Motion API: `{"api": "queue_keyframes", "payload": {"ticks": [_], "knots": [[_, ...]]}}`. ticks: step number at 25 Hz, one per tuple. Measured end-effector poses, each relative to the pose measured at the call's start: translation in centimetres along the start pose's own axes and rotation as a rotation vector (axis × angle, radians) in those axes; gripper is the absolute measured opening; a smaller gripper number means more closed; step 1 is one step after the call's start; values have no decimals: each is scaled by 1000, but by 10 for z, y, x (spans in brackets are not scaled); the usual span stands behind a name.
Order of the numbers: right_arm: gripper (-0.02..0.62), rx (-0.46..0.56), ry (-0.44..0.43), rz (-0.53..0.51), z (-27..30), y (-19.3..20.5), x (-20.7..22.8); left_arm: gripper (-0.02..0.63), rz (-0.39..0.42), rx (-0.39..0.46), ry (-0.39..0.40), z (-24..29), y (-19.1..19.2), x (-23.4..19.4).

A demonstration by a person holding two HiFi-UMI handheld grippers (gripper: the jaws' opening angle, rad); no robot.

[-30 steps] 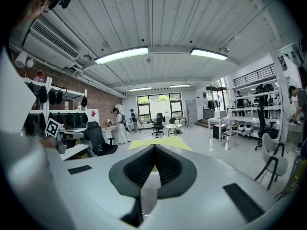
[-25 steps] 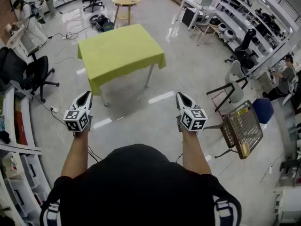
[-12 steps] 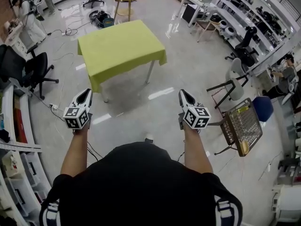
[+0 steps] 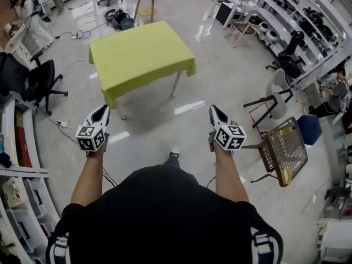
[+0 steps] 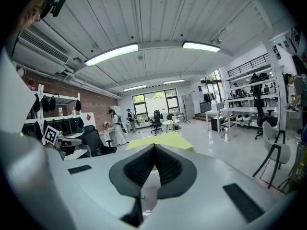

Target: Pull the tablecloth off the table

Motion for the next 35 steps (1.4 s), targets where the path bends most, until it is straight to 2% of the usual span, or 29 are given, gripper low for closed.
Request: {"api": "queue_keyframes", "payload": {"ticks": [8, 18, 27, 35], "knots": [[17, -40, -17, 20, 81, 1, 56, 48, 0, -35, -16, 91, -7, -13], [17, -47, -42, -34, 192, -34, 134, 48, 8, -57, -38, 214, -40, -13], [17, -71, -121, -56, 296, -72, 201, 48, -7, -50, -125, 310, -74, -22], [17, -82, -215, -90, 369, -98, 216, 48, -26, -42, -186, 361, -89, -26]]}}
Point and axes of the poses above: the fingertips, and each gripper's own axes: z forward along the fingers, x to its right, y out of its underside, the point moved 2 cm from there along -z, backward along the fingers, and after that the axes turned 12 degrees about y, right-handed, at the moved point
